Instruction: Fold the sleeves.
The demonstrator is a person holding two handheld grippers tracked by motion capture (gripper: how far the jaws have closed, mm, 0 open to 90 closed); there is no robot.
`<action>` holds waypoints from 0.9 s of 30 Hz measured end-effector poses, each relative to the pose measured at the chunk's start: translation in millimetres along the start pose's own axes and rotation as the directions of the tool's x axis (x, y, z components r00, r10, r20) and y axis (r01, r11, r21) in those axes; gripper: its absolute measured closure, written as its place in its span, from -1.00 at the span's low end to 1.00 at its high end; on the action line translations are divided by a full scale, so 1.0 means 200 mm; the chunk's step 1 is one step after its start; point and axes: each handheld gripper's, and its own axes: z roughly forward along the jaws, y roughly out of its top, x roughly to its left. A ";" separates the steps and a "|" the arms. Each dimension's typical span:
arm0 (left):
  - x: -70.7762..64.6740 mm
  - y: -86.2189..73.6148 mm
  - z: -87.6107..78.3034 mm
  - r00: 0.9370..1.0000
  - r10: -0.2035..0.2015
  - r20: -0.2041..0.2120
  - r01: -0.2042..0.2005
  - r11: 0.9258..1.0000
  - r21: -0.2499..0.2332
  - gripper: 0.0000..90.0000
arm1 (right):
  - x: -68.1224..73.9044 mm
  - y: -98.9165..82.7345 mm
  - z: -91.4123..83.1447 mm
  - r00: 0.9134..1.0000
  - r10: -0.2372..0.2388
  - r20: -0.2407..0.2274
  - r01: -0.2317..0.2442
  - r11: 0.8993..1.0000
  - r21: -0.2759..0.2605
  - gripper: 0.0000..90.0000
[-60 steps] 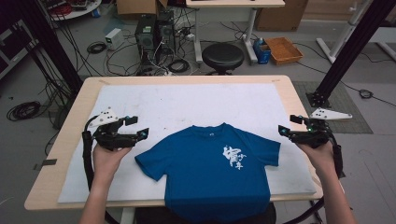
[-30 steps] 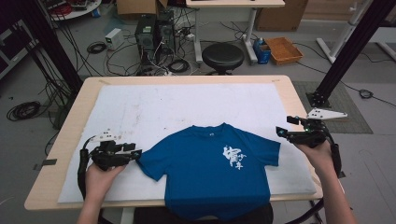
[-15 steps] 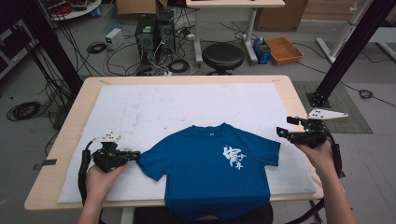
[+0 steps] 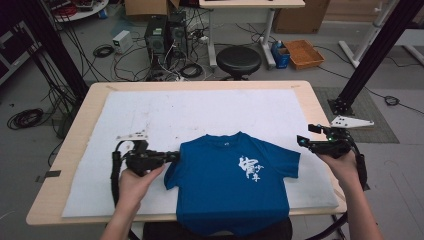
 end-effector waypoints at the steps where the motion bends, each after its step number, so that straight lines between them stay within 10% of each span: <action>1: 0.00 0.00 0.00 1.000 0.000 0.000 0.000 1.000 0.000 0.96 | 0.00 0.00 0.00 1.000 0.000 0.000 0.000 1.000 0.000 -0.45; 10: -0.01 0.03 0.32 0.999 -0.034 -0.025 0.035 0.997 0.061 0.96 | -0.01 -0.01 0.00 1.000 0.001 0.014 -0.001 1.000 0.005 -0.44; 27: -0.01 0.01 0.45 0.999 0.039 -0.038 -0.035 0.995 0.089 0.95 | 0.00 -0.03 0.03 0.999 -0.009 0.031 0.008 0.999 0.041 -0.43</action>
